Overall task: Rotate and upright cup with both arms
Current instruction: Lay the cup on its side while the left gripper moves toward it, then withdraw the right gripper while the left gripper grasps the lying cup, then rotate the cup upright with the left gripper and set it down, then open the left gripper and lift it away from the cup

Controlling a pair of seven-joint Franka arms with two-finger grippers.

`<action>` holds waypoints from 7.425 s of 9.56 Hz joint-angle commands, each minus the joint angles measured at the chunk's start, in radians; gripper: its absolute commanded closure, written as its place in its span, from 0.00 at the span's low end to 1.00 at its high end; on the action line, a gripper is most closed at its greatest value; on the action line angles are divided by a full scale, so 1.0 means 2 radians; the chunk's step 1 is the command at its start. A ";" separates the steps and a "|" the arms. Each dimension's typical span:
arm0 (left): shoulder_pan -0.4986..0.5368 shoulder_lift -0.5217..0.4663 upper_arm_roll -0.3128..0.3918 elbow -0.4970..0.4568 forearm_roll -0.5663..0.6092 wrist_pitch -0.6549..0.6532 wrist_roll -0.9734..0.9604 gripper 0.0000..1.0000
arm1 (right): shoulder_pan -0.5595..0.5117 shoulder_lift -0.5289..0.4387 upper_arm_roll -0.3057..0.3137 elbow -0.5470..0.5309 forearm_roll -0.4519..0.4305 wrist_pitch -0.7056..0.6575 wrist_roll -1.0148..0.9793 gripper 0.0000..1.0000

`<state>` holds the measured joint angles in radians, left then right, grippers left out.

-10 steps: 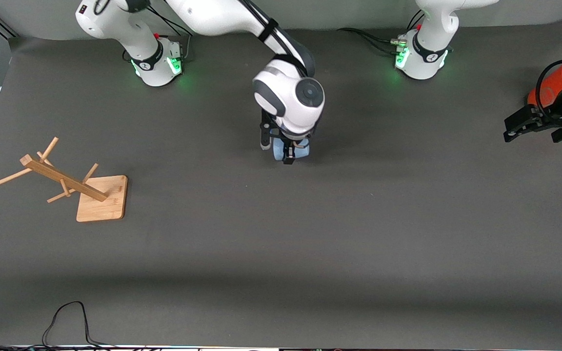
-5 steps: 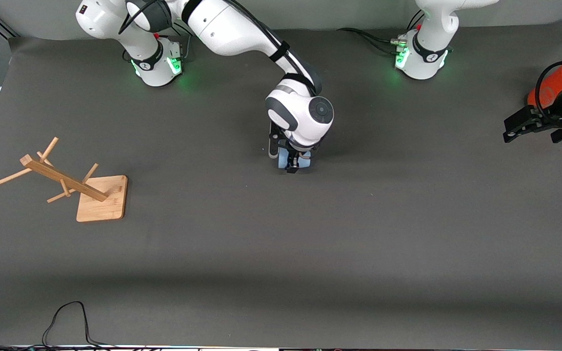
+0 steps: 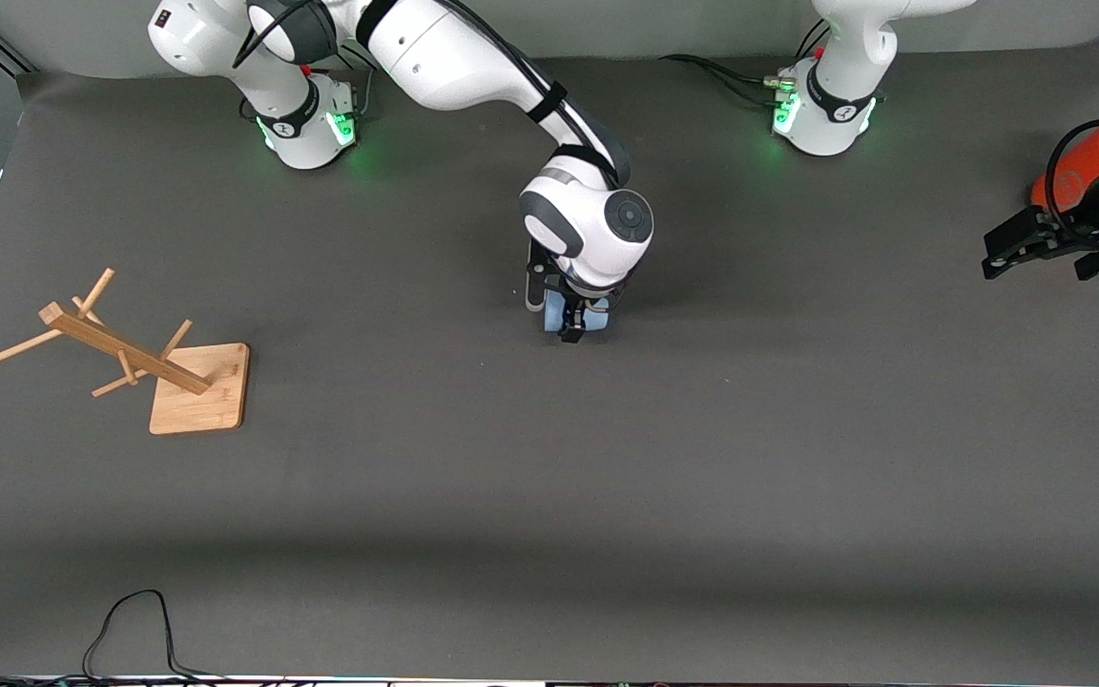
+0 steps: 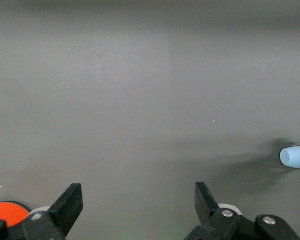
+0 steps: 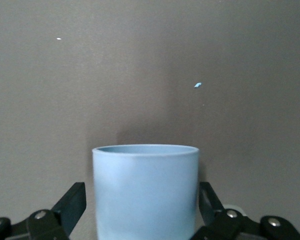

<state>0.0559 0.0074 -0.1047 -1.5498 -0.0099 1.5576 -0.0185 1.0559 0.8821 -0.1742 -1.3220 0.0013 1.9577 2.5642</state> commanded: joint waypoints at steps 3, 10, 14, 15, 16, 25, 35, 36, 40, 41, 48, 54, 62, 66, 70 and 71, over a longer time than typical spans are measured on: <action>-0.007 -0.001 -0.002 0.005 -0.014 0.004 -0.040 0.00 | -0.003 -0.046 -0.007 0.024 -0.002 -0.067 -0.035 0.00; -0.030 0.013 -0.105 0.014 -0.006 0.016 -0.208 0.00 | -0.098 -0.248 -0.012 0.005 -0.002 -0.317 -0.365 0.00; -0.116 0.078 -0.152 0.025 0.069 0.030 -0.342 0.00 | -0.209 -0.337 -0.021 -0.021 -0.006 -0.359 -0.600 0.00; -0.158 0.106 -0.152 0.039 0.098 0.032 -0.385 0.00 | -0.230 -0.357 -0.025 -0.035 -0.006 -0.358 -0.652 0.00; -0.202 0.139 -0.152 0.049 0.134 0.033 -0.434 0.00 | -0.261 -0.368 -0.024 -0.038 -0.006 -0.358 -0.704 0.00; -0.448 0.439 -0.077 0.230 0.253 0.040 -0.691 0.00 | -0.507 -0.436 0.041 -0.153 -0.006 -0.206 -1.196 0.00; -0.474 0.467 -0.068 0.224 0.262 0.005 -0.684 1.00 | -0.509 -0.436 0.043 -0.150 -0.007 -0.141 -1.339 0.00; -0.471 0.454 -0.069 0.224 0.260 -0.018 -0.670 1.00 | -0.507 -0.437 0.043 -0.150 -0.007 -0.141 -1.345 0.00; -0.351 0.368 -0.073 0.190 0.133 -0.036 -0.539 1.00 | -0.506 -0.440 0.043 -0.150 -0.007 -0.148 -1.347 0.00; -0.325 0.330 -0.075 0.136 0.127 -0.003 -0.537 1.00 | -0.506 -0.439 0.043 -0.149 -0.006 -0.148 -1.346 0.00; -0.256 0.118 -0.083 -0.258 -0.040 0.357 -0.392 1.00 | -0.507 -0.428 0.042 -0.134 -0.004 -0.149 -1.339 0.00; -0.298 0.166 -0.105 -0.265 -0.044 0.465 -0.420 1.00 | -0.509 -0.428 0.037 -0.131 -0.005 -0.149 -1.338 0.00; -0.256 0.139 -0.094 -0.164 -0.035 0.276 -0.413 0.00 | -0.507 -0.428 0.041 -0.133 0.000 -0.173 -1.290 0.00; -0.098 0.052 -0.091 -0.093 -0.035 0.071 -0.224 0.00 | -0.507 -0.428 0.041 -0.134 -0.002 -0.173 -1.300 0.00; 0.069 -0.041 -0.090 -0.081 -0.036 -0.026 -0.055 0.00 | -0.507 -0.429 0.038 -0.134 0.000 -0.176 -1.307 0.00; 0.081 -0.058 -0.087 -0.083 -0.036 -0.016 -0.055 0.00 | -0.508 -0.430 0.038 -0.134 0.001 -0.186 -1.307 0.00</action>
<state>0.1927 -0.0415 -0.2662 -1.6921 -0.0804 1.5218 -0.1439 0.0402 0.0277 -0.0961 -1.5976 -0.0027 1.6138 -0.0424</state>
